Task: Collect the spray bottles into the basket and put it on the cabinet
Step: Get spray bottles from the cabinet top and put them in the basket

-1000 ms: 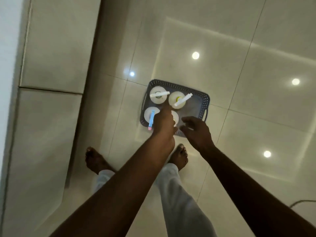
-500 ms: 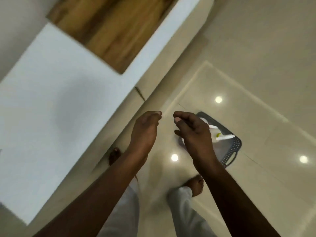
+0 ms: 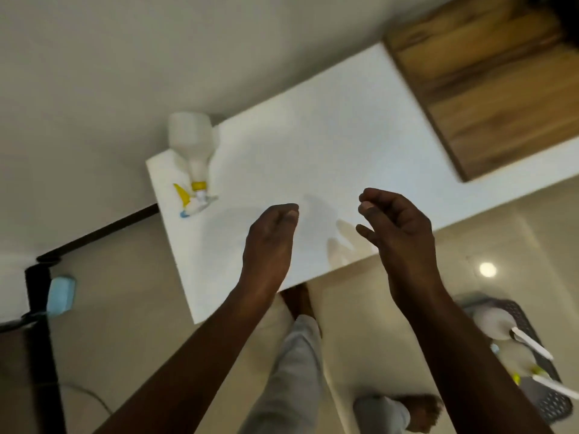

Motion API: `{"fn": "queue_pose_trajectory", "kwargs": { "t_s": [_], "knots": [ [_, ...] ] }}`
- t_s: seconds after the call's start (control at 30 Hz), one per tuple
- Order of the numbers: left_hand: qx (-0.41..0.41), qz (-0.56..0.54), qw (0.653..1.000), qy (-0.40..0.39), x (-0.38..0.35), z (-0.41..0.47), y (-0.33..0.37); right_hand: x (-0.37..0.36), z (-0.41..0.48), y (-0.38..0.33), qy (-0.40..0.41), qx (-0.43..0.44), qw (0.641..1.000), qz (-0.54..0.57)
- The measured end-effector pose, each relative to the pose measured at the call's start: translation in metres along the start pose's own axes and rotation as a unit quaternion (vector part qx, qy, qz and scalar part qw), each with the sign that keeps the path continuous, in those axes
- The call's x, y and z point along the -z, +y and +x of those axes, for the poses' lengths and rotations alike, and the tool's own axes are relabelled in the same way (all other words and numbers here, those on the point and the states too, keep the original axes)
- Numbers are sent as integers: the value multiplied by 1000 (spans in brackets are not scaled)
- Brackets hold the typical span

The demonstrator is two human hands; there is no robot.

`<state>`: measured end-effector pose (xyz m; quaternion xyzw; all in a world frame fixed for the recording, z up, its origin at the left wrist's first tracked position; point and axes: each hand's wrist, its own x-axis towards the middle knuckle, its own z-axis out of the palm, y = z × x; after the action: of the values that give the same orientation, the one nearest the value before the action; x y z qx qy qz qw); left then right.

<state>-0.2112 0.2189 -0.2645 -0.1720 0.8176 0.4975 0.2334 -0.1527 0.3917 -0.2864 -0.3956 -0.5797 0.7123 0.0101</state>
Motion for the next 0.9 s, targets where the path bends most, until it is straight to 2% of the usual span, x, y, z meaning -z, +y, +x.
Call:
{"fn": "queue_pose_trajectory", "kwargs": {
  "t_s": [0.2, 0.33, 0.43, 0.6, 0.77, 0.9],
  "knots": [
    [0, -72, 990, 122, 99, 55, -8, -115, 15, -17, -104, -3, 991, -80],
    [-21, -69, 978, 197, 150, 102, -2, -180, 36, -26, -179, 32, 971, -157],
    [-31, -65, 973, 220, 177, 139, 3, -225, 57, -29, -210, 43, 959, -185],
    [-43, -30, 981, 187, 198, 190, 10, -285, 91, -23, -240, 65, 947, -202],
    [25, -95, 991, 93, 200, 221, 10, -317, 112, -14, -243, 81, 944, -207],
    [43, -177, 982, 50, 192, 229, 6, -323, 115, -9, -239, 59, 950, -193]
  ]
}}
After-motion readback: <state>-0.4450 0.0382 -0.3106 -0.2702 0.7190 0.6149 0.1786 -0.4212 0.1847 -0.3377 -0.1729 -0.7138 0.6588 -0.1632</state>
